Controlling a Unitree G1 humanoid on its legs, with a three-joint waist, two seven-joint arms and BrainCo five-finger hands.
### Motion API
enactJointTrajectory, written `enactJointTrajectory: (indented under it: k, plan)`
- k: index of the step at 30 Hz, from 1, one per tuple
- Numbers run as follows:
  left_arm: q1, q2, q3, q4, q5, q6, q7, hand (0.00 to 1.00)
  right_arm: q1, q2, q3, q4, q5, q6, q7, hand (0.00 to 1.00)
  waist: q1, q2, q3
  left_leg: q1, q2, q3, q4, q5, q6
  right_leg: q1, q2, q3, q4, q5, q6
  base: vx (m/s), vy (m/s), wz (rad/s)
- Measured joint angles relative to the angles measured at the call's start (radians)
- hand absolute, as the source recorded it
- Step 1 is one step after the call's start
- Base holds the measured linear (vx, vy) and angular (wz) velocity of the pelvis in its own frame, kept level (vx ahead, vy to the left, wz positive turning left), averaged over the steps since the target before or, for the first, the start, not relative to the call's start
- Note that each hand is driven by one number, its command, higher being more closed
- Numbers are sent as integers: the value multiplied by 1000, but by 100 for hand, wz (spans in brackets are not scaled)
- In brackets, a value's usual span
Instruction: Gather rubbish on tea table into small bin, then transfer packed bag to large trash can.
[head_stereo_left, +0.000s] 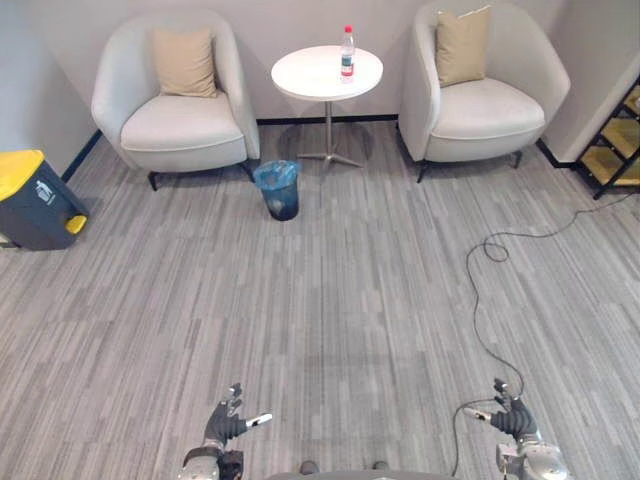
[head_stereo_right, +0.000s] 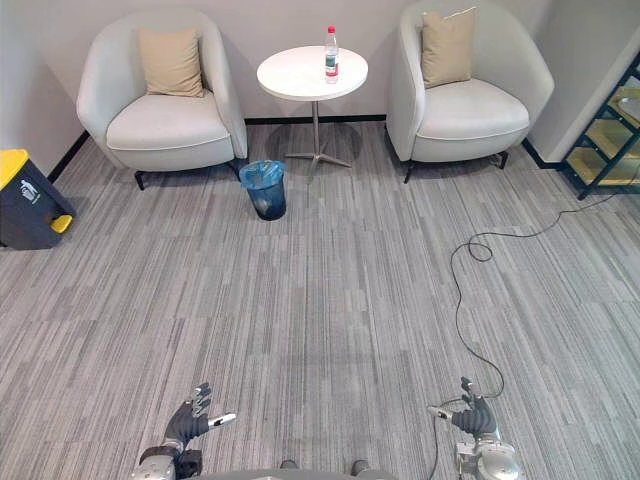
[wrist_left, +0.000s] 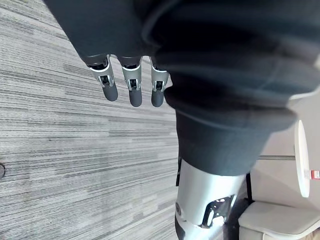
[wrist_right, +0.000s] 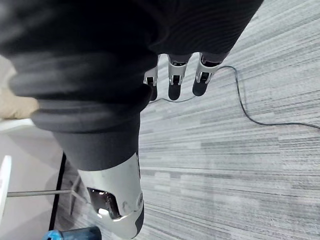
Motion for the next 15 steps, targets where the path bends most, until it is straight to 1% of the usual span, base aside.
enactJointTrajectory:
  k: [3, 10, 15]
  plan:
    - [-3, 1, 18, 0, 17, 0, 0, 0, 0, 0, 1, -1, -1, 0, 8, 0, -1, 0, 0, 0, -1, 5, -1, 0, 0, -1, 0, 4, -2, 5, 1, -15, 0, -9]
    - [-4, 1, 21, 8, 17, 1, 1, 0, 7, 0, 0, -1, -1, 0, 7, 0, -4, -1, 0, 1, 0, 14, -1, 0, 0, -1, 1, 6, -4, 6, 0, -1, 0, -1]
    - [-3, -1, 46, 9, 16, 6, 2, 0, 2, 4, 0, 0, 8, 10, 6, 0, -2, 0, -1, -1, 0, 15, -2, 0, 0, 0, 1, 7, -22, 17, -1, 0, 0, 0]
